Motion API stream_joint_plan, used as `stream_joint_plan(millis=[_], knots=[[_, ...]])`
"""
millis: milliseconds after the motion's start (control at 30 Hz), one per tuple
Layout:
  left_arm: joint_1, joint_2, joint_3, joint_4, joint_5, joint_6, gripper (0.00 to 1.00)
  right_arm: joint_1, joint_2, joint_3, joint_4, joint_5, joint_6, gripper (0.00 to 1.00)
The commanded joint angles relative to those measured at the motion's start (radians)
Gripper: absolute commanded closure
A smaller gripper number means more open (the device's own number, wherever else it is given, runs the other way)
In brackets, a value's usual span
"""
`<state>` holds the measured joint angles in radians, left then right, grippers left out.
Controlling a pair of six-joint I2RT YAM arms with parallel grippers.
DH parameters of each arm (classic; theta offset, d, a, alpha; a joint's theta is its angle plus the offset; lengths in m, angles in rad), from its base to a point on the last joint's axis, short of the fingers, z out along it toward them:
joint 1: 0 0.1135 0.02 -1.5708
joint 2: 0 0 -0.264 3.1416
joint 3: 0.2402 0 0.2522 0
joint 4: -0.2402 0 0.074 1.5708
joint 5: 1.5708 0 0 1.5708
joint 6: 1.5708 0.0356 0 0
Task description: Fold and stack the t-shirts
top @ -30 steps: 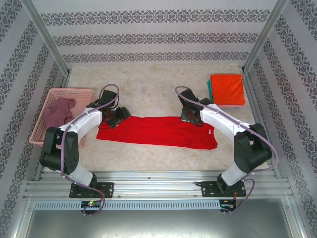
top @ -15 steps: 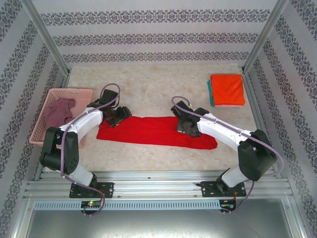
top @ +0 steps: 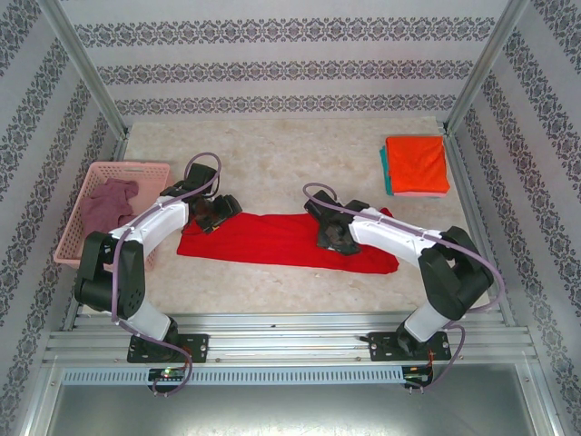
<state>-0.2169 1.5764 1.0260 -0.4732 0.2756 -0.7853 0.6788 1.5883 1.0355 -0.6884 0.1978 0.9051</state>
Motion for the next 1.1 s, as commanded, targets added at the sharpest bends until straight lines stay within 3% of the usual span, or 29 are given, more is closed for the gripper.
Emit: stream_joint_plan(millis=[0,100,333,433,533,700,1067], knots=[[-0.016,-0.016,0.017,0.005,-0.015,0.026,0.33,-0.005,-0.115,-0.031,0.06,0.056,-0.041,0.41],[-0.016,-0.012,0.017,0.016,-0.009,0.027,0.33,-0.055,-0.147,-0.063,0.105,0.048,-0.053,0.39],[-0.016,0.01,0.022,0.027,0.004,0.028,0.33,-0.187,-0.048,-0.058,0.128,-0.034,-0.07,0.66],[-0.016,0.01,0.01,0.031,0.001,0.025,0.33,-0.193,-0.018,-0.095,0.149,-0.07,-0.039,0.71],[-0.016,0.027,-0.01,0.062,0.005,0.02,0.33,-0.194,0.016,-0.155,0.205,-0.098,0.001,0.7],[-0.015,0.095,-0.029,0.081,0.025,0.012,0.33,-0.203,0.1,-0.142,0.255,-0.074,-0.001,0.51],[-0.018,0.1,-0.138,0.1,0.023,-0.013,0.32,-0.259,0.436,0.278,0.236,-0.1,-0.114,0.44]])
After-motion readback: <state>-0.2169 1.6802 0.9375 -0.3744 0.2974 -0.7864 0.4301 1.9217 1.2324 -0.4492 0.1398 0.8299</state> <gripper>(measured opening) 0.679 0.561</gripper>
